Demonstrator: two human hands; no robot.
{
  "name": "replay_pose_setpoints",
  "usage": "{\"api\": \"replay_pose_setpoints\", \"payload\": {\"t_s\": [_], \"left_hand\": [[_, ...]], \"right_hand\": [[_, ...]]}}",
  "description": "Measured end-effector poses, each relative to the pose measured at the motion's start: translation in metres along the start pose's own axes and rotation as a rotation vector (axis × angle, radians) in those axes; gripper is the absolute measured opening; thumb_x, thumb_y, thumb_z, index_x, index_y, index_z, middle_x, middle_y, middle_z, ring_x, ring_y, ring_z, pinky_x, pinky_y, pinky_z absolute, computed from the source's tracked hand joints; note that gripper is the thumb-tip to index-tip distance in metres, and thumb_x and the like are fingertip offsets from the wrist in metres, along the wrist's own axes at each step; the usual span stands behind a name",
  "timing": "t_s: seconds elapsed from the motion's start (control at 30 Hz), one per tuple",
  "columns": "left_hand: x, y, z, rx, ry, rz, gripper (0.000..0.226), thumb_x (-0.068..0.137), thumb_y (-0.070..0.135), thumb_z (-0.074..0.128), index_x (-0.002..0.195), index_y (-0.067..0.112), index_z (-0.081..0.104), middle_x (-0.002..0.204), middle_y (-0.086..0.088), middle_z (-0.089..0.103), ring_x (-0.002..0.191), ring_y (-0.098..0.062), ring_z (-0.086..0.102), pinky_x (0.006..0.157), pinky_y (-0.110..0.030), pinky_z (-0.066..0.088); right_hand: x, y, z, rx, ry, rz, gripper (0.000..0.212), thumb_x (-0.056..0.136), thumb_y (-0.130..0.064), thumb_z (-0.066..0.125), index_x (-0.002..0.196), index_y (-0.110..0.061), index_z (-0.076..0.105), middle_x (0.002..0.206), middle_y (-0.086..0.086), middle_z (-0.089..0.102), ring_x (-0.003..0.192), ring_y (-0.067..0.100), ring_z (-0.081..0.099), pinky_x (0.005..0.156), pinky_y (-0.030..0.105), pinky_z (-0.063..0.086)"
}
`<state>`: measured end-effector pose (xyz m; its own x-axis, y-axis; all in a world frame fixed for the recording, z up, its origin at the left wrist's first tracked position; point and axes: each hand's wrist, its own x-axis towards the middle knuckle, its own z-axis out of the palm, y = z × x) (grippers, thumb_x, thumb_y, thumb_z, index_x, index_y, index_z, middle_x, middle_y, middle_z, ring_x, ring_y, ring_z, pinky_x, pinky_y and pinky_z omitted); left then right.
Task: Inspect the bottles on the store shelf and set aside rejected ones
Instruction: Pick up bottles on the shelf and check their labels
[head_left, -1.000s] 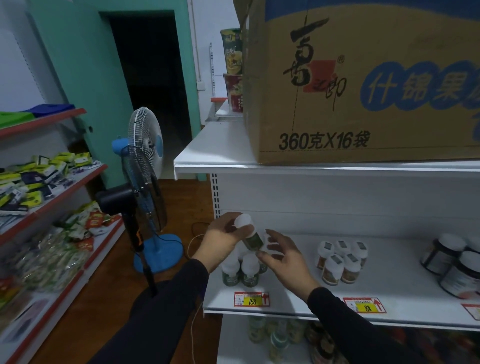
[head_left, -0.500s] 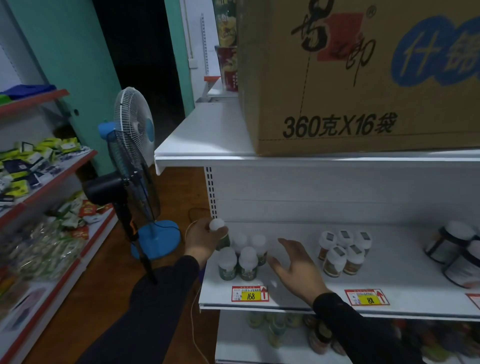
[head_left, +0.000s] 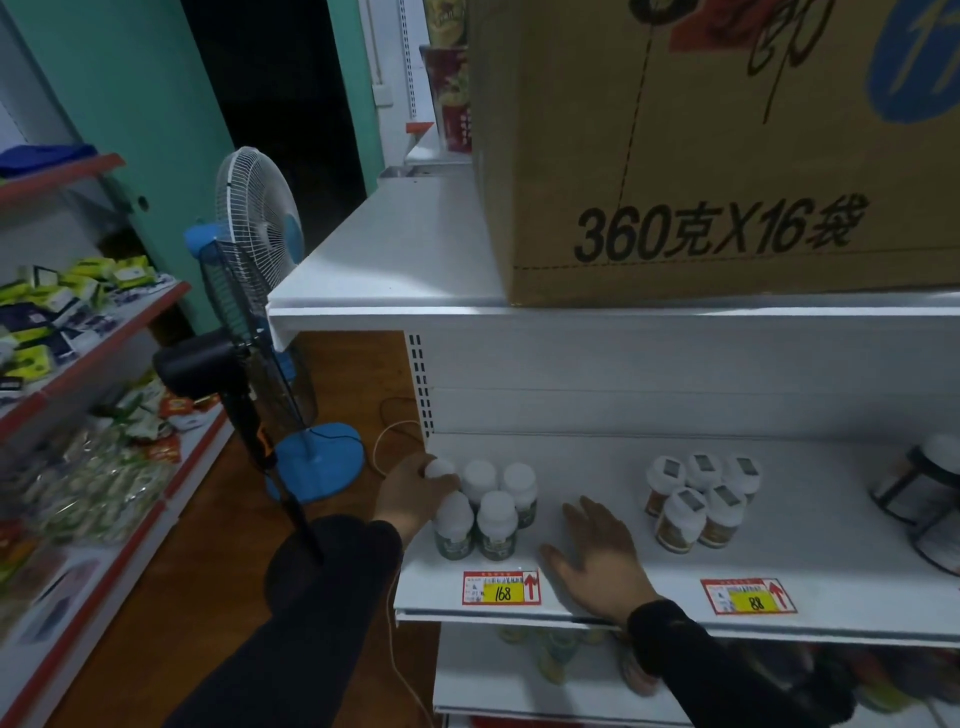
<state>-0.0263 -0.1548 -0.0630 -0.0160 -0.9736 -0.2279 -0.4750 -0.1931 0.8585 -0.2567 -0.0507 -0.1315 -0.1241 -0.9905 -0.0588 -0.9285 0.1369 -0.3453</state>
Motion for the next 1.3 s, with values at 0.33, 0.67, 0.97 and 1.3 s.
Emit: {"api": "replay_pose_setpoints", "payload": {"t_s": [0.33, 0.67, 0.97, 1.3], "left_hand": [[-0.005, 0.028, -0.003, 0.321, -0.018, 0.249, 0.053, 0.091, 0.028, 0.065, 0.14, 0.018, 0.048, 0.141, -0.002, 0.051, 0.117, -0.015, 0.052, 0.097, -0.024, 0.042], [-0.003, 0.036, 0.01, 0.688, -0.183, 0.343, 0.052, 0.096, 0.045, 0.052, 0.142, 0.022, 0.047, 0.146, -0.002, 0.049, 0.132, -0.02, 0.045, 0.112, -0.031, 0.032], [-0.015, 0.049, 0.004, 0.688, -0.042, 0.483, 0.045, 0.102, 0.035, 0.043, 0.143, 0.015, 0.045, 0.136, -0.011, 0.056, 0.124, -0.024, 0.051, 0.105, -0.031, 0.037], [-0.038, 0.084, -0.018, 0.287, 0.052, 0.4, 0.041, 0.103, 0.03, 0.044, 0.137, 0.008, 0.053, 0.138, -0.013, 0.056, 0.125, -0.027, 0.052, 0.101, -0.027, 0.038]], "right_hand": [[-0.003, -0.002, 0.008, -0.107, -0.057, 0.01, 0.087, 0.081, -0.071, 0.019, 0.145, -0.018, 0.044, 0.155, 0.018, 0.033, 0.142, 0.038, 0.031, 0.115, 0.053, 0.02], [-0.002, 0.003, 0.016, -0.152, -0.077, 0.015, 0.083, 0.092, -0.068, 0.01, 0.131, -0.015, 0.06, 0.138, 0.02, 0.055, 0.124, 0.041, 0.055, 0.102, 0.056, 0.041], [-0.005, -0.003, -0.003, -0.09, -0.038, -0.009, 0.1, 0.072, -0.069, -0.005, 0.152, -0.02, 0.028, 0.161, 0.011, 0.019, 0.148, 0.028, 0.018, 0.12, 0.038, 0.011], [-0.016, -0.041, -0.067, 0.357, 0.238, -0.063, 0.045, 0.098, -0.04, 0.052, 0.136, -0.017, 0.052, 0.139, 0.002, 0.051, 0.123, 0.017, 0.051, 0.095, 0.015, 0.033]]}}
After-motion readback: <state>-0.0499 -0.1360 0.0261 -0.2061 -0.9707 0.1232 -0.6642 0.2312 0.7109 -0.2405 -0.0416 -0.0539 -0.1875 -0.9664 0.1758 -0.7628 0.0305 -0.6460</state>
